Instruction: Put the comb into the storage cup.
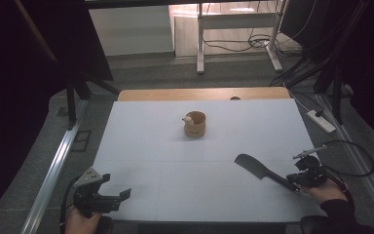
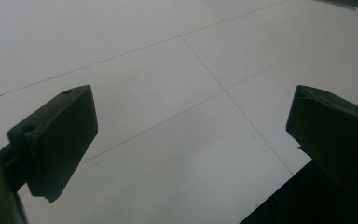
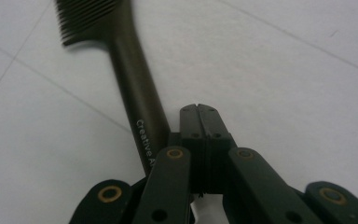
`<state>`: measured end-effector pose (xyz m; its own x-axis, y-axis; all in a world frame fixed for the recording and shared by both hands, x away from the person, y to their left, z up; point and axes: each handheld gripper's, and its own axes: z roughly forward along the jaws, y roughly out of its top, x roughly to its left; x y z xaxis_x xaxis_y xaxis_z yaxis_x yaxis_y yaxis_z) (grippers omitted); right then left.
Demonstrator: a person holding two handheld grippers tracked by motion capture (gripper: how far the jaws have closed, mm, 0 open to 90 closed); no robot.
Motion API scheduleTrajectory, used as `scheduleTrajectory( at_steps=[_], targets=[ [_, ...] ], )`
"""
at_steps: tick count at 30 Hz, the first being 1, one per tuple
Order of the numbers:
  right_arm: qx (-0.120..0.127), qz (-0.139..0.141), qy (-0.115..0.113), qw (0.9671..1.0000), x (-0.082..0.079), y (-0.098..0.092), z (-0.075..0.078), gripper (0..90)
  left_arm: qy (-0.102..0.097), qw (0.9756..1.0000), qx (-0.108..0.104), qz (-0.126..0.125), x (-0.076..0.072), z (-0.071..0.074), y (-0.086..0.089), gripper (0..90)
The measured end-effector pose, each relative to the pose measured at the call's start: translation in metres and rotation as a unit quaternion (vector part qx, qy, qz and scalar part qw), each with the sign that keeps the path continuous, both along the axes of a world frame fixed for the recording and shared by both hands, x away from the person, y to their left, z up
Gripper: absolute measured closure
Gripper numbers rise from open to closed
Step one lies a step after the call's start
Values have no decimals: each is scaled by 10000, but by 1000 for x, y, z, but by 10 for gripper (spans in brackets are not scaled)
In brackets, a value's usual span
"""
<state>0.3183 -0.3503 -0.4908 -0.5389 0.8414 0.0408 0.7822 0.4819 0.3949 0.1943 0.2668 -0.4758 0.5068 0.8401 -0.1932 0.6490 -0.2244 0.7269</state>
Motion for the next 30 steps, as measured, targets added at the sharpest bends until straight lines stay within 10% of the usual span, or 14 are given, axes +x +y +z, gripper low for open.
scheduleTrajectory(
  at_steps=[19, 30],
  targets=[
    [-25, 196, -68, 9998, -11, 10, 4, 876, 2, 10000, 5, 11, 0, 0, 0, 32],
    [77, 150, -608, 9980, -17, 19, 21, 606, 21, 10000, 11, 21, 1, 0, 0, 35]
  ],
)
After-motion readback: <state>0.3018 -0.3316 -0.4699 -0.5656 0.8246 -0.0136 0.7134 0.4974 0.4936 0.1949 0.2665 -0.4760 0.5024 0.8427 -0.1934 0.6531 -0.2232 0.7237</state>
